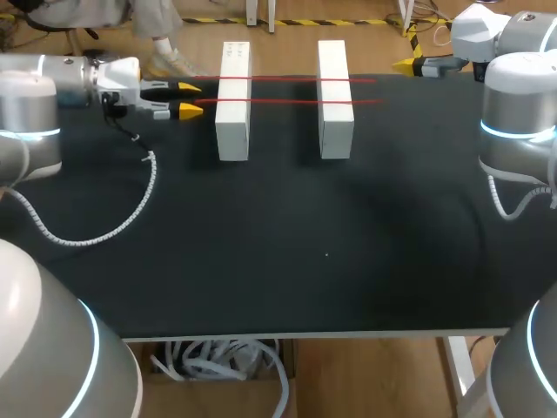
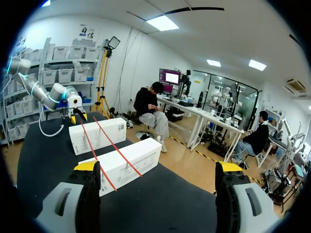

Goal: Grab the tape and strap the tape.

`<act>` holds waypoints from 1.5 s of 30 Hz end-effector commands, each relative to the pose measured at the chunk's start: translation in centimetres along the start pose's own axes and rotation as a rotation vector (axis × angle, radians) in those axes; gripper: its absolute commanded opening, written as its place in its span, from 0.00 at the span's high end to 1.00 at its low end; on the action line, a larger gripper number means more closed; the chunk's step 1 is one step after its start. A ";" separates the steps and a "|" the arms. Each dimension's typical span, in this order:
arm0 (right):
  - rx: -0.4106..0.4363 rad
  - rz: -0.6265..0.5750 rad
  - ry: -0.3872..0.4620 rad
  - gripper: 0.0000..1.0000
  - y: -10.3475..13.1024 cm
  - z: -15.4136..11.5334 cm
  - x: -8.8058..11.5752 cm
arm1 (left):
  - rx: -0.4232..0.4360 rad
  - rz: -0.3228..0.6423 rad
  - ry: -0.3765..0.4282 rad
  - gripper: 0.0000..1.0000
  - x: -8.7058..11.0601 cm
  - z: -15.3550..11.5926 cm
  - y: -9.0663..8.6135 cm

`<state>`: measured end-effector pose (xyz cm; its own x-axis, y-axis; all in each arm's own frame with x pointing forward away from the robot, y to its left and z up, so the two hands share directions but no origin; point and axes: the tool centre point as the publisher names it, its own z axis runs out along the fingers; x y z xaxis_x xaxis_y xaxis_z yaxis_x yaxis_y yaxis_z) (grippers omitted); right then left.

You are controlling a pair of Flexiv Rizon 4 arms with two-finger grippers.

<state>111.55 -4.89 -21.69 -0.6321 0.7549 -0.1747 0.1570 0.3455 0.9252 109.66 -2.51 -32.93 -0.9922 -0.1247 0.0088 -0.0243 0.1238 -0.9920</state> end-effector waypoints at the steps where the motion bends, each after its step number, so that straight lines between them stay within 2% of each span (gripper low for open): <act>1: 0.000 0.000 0.000 0.00 0.0 -0.1 0.0 | 0.000 0.012 -0.003 0.63 0.3 -0.1 0.0; 9: 0.000 0.000 0.000 0.00 0.0 -0.1 0.0 | 0.006 0.017 -0.011 0.63 0.5 -0.5 -0.2; 17: 0.000 0.000 0.000 0.00 0.0 -0.1 0.0 | 0.013 0.017 0.000 0.68 0.7 -0.1 0.0; 24: 0.000 0.000 0.000 0.00 0.0 -0.1 0.0 | 0.021 0.014 0.009 0.79 0.7 0.3 0.2; 29: 0.000 0.000 0.000 0.00 0.0 -0.1 0.0 | 0.020 0.012 0.027 0.80 0.8 0.6 0.4; 32: 0.000 0.000 0.000 0.00 0.0 -0.1 0.0 | 0.026 0.010 0.029 0.87 0.8 0.7 0.5; 40: 0.000 0.000 0.000 0.00 0.0 -0.1 0.0 | 0.025 0.013 0.040 0.89 0.7 0.8 0.4; 43: 0.000 0.000 0.000 0.00 0.0 -0.1 0.0 | 0.023 0.011 0.044 0.87 0.8 0.9 0.4; 45: 0.000 0.000 0.000 0.00 0.0 -0.1 0.0 | 0.030 0.003 0.047 0.82 0.9 1.0 0.4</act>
<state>111.55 -4.89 -21.69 -0.6321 0.7550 -0.1747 0.1570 0.3455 0.9252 108.58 -3.54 -33.16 -0.9964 -0.0851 0.0063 -0.0150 0.1017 -0.9947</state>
